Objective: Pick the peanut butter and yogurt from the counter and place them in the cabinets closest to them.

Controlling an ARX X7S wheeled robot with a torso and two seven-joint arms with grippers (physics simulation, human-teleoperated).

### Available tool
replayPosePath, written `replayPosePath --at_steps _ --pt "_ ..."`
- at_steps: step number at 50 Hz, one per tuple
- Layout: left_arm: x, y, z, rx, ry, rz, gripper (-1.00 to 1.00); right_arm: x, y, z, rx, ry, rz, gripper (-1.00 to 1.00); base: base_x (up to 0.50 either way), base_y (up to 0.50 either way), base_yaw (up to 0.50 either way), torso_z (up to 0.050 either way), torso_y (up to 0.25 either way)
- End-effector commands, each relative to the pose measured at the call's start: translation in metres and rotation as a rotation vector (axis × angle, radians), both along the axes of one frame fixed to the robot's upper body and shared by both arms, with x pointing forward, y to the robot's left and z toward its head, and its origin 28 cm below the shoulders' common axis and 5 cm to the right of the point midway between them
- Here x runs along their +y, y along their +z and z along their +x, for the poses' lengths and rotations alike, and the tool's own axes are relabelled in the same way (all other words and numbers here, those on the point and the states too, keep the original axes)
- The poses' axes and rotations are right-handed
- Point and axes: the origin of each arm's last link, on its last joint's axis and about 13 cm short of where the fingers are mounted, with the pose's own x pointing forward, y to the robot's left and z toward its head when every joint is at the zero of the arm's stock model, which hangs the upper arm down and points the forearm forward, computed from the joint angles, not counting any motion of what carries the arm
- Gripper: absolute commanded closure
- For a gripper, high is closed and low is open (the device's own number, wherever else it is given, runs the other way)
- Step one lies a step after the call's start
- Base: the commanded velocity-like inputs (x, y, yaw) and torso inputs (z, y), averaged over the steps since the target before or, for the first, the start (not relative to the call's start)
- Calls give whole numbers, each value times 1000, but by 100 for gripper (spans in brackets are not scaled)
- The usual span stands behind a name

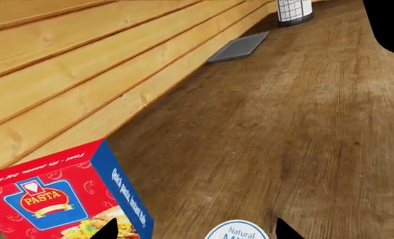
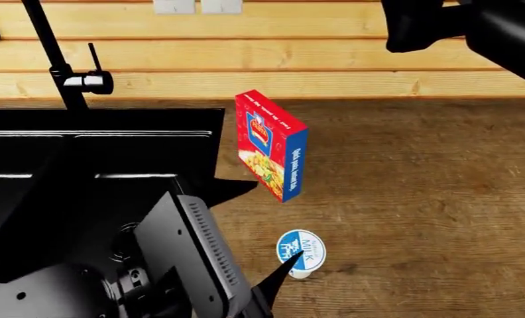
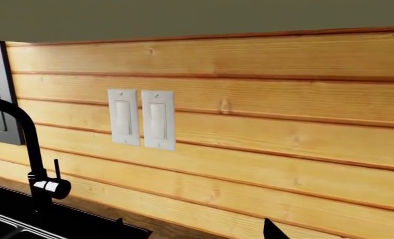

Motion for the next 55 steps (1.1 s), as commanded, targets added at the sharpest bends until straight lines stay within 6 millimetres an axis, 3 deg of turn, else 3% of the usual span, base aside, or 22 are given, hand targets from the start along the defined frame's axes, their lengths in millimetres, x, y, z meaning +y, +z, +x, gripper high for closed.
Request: replayPosePath --at_steps 1,26,55 --pt "-11 -6 3 50 -65 78 -100 1 0 1 0 2 2 -100 0 0 0 0 0" --pt "-28 -32 15 92 -68 178 -100 2 -4 2 2 9 0 -100 0 0 0 0 0" --pt "-25 -60 29 142 -6 190 -100 3 -3 4 -1 15 -4 -100 0 0 0 0 0"
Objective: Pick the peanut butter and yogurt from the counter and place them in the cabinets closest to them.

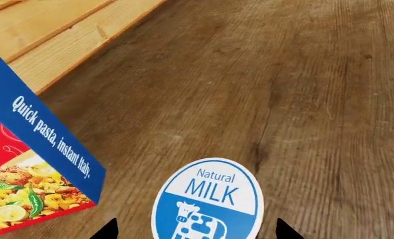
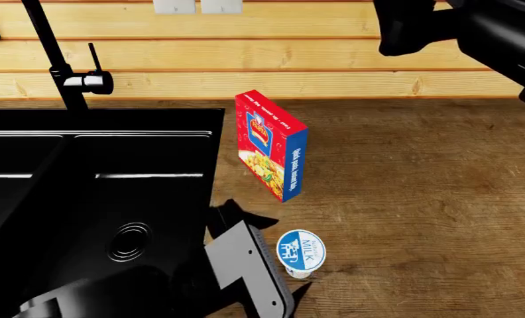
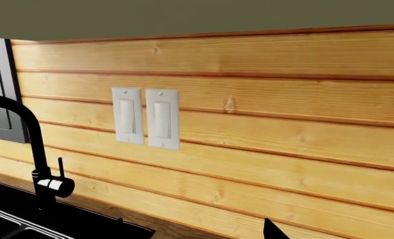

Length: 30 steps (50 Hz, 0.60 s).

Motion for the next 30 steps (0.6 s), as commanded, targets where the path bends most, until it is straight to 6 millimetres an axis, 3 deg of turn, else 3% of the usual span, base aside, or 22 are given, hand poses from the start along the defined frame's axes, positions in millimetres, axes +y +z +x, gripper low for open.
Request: replayPosePath --at_steps 1,30 --pt "0 -11 6 25 16 1 -100 0 0 0 0 0 0 -100 0 0 0 0 0" --pt "-3 -39 19 85 56 -67 -100 -2 -2 1 4 -10 -2 -100 0 0 0 0 0"
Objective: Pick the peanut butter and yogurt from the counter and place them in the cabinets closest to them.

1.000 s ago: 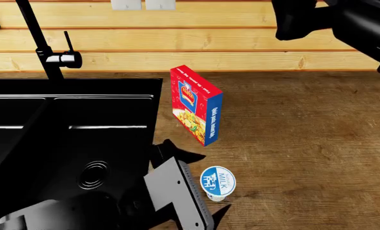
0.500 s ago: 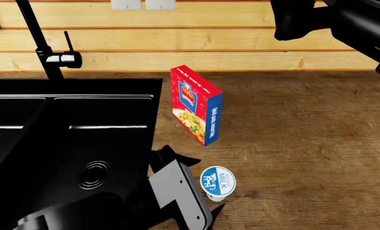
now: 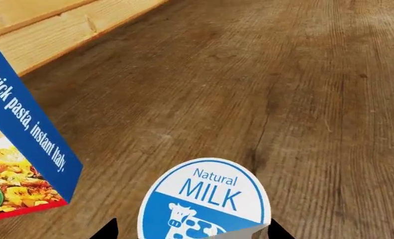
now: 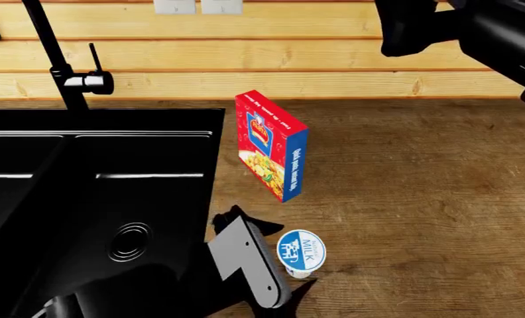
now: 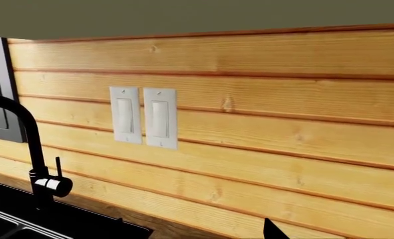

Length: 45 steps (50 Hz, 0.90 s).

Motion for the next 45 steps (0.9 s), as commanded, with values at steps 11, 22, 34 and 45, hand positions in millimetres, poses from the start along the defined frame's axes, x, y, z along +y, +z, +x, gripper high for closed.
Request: replayPosePath --at_steps 11,22,34,45 --pt "2 -17 7 -11 80 42 100 -2 -2 -1 -1 -6 2 -100 0 0 0 0 0" --pt "5 7 -1 -69 107 -25 100 -3 2 -3 -7 -10 1 -100 1 -1 -1 0 0" --pt "15 49 -29 -240 133 -128 100 -3 7 -5 -16 -12 3 -100 0 0 0 0 0" --pt "24 88 -39 -368 224 -178 100 -1 10 -5 -21 -9 1 -100 0 0 0 0 0"
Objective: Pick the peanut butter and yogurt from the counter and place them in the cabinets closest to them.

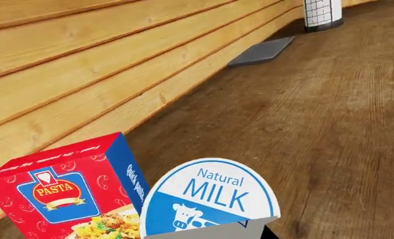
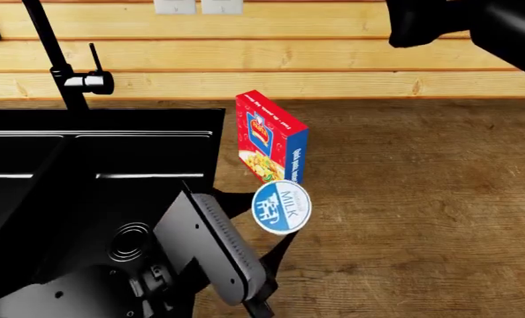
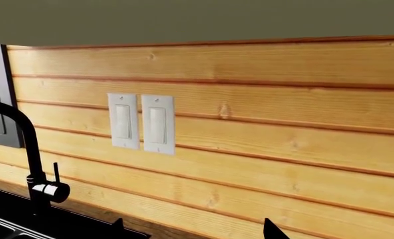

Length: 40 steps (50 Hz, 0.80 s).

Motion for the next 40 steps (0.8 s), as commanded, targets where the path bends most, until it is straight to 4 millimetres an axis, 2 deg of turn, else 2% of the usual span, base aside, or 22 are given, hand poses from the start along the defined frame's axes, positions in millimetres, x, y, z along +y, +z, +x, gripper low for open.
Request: replayPosePath --at_steps 1,5,13,23,28,40 --pt "8 40 -14 -168 106 -61 100 1 3 0 -5 1 0 -100 0 0 0 0 0" --pt "7 57 -19 -271 139 -74 100 1 3 -1 -8 1 3 -100 0 0 0 0 0" --pt "4 94 -33 -366 158 -136 100 1 4 -3 -15 0 5 -100 0 0 0 0 0" --pt "6 130 -28 -394 269 -173 100 2 2 -1 -14 6 9 -100 0 0 0 0 0" --pt "6 143 -30 -388 269 -206 100 3 1 -1 -13 8 10 -100 0 0 0 0 0" --pt "2 177 -39 -445 270 -251 100 1 -20 0 18 -6 2 -100 0 0 0 0 0"
